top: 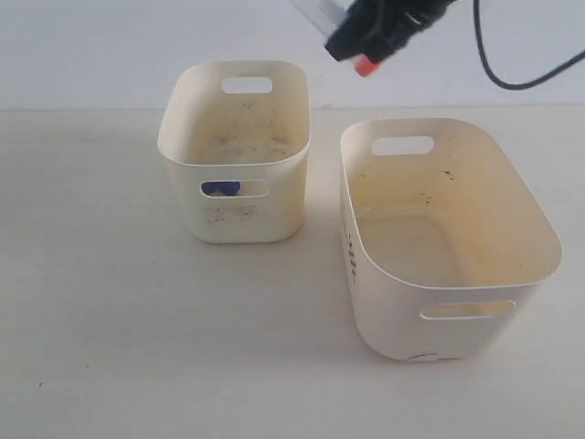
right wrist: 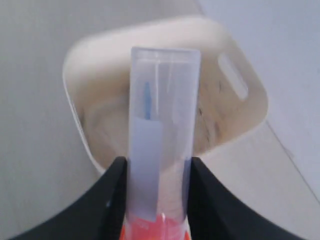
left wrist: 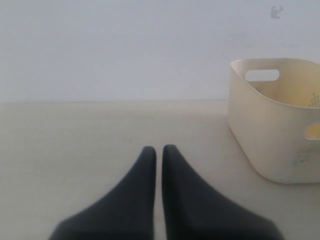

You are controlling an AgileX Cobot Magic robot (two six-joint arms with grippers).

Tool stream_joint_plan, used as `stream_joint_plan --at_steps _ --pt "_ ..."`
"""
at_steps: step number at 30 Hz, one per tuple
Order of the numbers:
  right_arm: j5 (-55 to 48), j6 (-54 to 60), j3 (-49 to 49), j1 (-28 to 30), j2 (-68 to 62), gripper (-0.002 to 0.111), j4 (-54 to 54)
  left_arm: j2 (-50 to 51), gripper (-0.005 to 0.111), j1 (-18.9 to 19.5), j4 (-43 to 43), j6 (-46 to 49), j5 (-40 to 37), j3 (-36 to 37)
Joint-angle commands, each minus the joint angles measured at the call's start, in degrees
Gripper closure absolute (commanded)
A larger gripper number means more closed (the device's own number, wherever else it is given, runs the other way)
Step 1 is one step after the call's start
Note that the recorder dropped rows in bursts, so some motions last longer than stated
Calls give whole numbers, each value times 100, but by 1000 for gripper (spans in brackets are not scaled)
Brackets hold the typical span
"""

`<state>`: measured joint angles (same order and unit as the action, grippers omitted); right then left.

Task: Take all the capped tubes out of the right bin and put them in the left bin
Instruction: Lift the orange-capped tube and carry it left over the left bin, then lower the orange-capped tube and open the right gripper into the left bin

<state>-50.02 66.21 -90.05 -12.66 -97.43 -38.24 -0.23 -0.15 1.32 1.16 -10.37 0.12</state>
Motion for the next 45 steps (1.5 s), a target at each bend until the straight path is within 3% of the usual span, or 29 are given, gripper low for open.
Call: stream_joint_plan --at_steps 1,6,15,25,28,33,36,43,44,45 --pt "674 -52 -34 -3 -63 108 -2100 23 103 -41 19 -24 53 -12" --pt "1254 -12 -34 -218 -418 108 -2904 23 103 -41 19 -24 53 -12" --pt "3022 -163 -34 -1079 -1147 108 -3059 23 103 -41 19 -24 53 -12" --pt "3529 -153 -34 -1483 -1676 108 -3059 23 103 -41 19 -24 53 -12" --pt "3618 -164 -34 -1483 -1703 94 -3048 23 103 -41 19 -24 53 -12" --pt "3814 -75 -34 -1483 -1713 31 -3048 23 103 -41 19 -24 53 -12" --pt "3954 -75 -34 -1483 -1713 6 -3024 23 103 -41 19 -24 53 -12" --pt "4149 -75 -34 -1483 -1601 7 -3024 23 103 -41 19 -24 53 -12" --pt "4163 -75 -34 -1483 -1440 12 -3024 23 103 -41 19 -24 53 -12" --pt "4213 -14 -34 -1483 -1241 25 -3000 23 103 -41 19 -24 53 -12"
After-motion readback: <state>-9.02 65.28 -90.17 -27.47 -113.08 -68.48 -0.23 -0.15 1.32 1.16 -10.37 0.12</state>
